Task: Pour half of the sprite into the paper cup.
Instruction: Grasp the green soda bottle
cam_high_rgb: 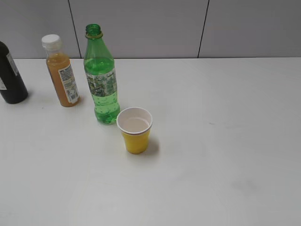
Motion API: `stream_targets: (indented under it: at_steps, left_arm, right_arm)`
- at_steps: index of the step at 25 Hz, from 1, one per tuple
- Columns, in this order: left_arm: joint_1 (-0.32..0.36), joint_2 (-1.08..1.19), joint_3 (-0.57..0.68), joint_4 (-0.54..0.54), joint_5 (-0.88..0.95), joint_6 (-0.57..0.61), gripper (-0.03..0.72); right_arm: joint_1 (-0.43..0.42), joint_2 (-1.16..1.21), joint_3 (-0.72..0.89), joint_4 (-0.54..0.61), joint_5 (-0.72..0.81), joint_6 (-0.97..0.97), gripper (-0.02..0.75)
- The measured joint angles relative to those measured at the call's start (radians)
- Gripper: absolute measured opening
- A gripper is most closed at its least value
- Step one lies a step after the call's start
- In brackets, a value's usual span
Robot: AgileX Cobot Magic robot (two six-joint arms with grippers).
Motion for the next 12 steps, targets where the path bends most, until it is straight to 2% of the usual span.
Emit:
stream_targets:
  at_steps: [12]
  left_arm:
    - [0.000, 0.000, 0.000, 0.000, 0.000, 0.000, 0.589]
  right_arm:
    - [0.000, -0.317, 0.003, -0.005, 0.001, -0.035, 0.540]
